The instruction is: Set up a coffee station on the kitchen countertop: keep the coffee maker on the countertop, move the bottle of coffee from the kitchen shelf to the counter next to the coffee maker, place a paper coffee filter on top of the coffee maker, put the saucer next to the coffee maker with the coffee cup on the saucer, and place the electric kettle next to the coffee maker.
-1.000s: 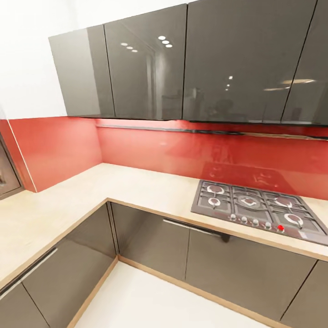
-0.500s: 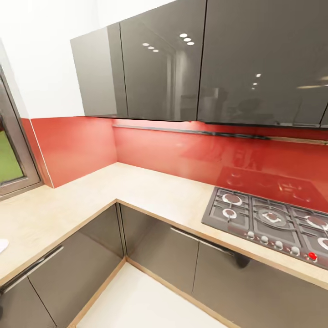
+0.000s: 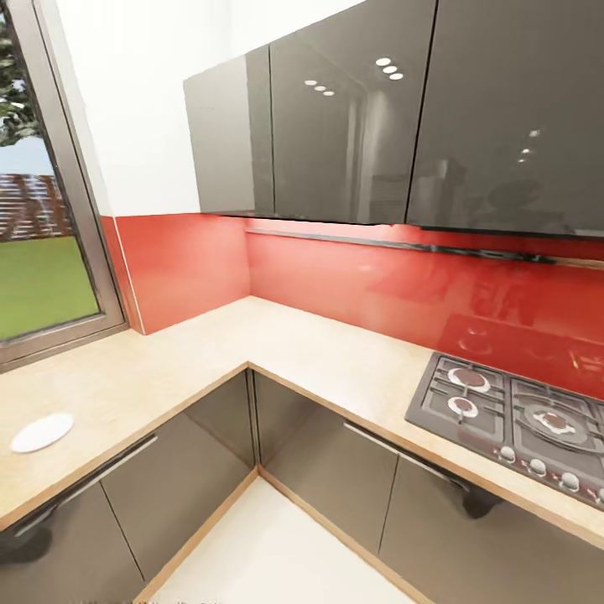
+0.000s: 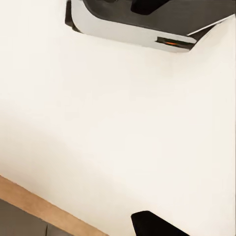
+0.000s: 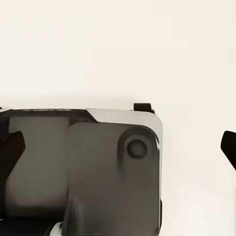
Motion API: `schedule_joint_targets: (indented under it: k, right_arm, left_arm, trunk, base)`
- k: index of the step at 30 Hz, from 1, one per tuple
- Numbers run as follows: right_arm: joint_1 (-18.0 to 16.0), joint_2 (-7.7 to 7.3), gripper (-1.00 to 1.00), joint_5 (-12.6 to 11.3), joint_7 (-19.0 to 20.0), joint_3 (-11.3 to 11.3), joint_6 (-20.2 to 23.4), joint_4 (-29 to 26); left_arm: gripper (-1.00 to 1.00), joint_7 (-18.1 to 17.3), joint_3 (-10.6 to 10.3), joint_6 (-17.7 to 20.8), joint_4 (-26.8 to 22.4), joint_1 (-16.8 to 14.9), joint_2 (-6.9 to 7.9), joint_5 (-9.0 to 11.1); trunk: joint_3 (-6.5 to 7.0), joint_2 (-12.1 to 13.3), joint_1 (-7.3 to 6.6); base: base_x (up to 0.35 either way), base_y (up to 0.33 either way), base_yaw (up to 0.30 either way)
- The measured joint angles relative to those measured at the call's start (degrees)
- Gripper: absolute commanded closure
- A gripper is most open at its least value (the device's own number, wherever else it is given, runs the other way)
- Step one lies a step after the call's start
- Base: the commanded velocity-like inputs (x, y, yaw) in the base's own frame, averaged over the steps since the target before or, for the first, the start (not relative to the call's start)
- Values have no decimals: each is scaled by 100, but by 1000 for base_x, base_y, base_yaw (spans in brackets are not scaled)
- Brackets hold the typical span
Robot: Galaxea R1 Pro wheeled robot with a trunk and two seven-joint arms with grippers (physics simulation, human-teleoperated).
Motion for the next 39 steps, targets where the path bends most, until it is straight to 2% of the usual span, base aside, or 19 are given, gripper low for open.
schedule_joint_targets:
  k: [3, 6, 8, 11, 14, 15, 28, 39]
  right_arm:
    - [0, -12, -100, -4, -3, -7, 0, -4]
    - [1, -18, -100, -7, -7, -21, 0, -10]
    - [-1, -22, -100, -8, -8, -35, 0, -13]
    - [0, -26, -100, -9, -11, -52, -36, -82]
    - [0, -24, -100, -10, -14, -48, -157, -196]
    - [1, -21, -100, -9, -12, -47, -178, -205]
    - [1, -19, -100, -9, -14, -46, -187, -204]
    - [2, -40, -100, -7, -19, -43, -193, -196]
  left_arm:
    - [-100, -18, 52, -10, 9, 17, 114, 152]
    - [-100, -28, 57, -31, 0, 23, 140, 207]
    - [-100, -40, 42, -38, -13, 20, 99, 196]
    - [-100, -92, -1, -36, -129, -15, -312, 81]
    - [-100, -104, -39, -37, -196, -26, -488, -108]
    - [-100, -105, -41, -42, -202, -27, -505, -130]
    - [-100, -102, 48, -33, -191, -28, -518, -82]
    - [-100, -65, 22, -44, -172, -26, -554, -86]
  trunk:
    - [0, 0, 0]
    - [0, 0, 0]
    - [0, 0, 0]
    - [0, 0, 0]
    - [-1, 0, 0]
    - [-2, 0, 0]
    - [-4, 0, 0]
    - [-4, 0, 0]
  base:
    - [0, 0, 277]
    - [0, 0, 277]
    - [0, 0, 277]
    - [0, 0, 277]
    - [0, 0, 277]
    - [0, 0, 277]
    - [0, 0, 277]
    - [0, 0, 277]
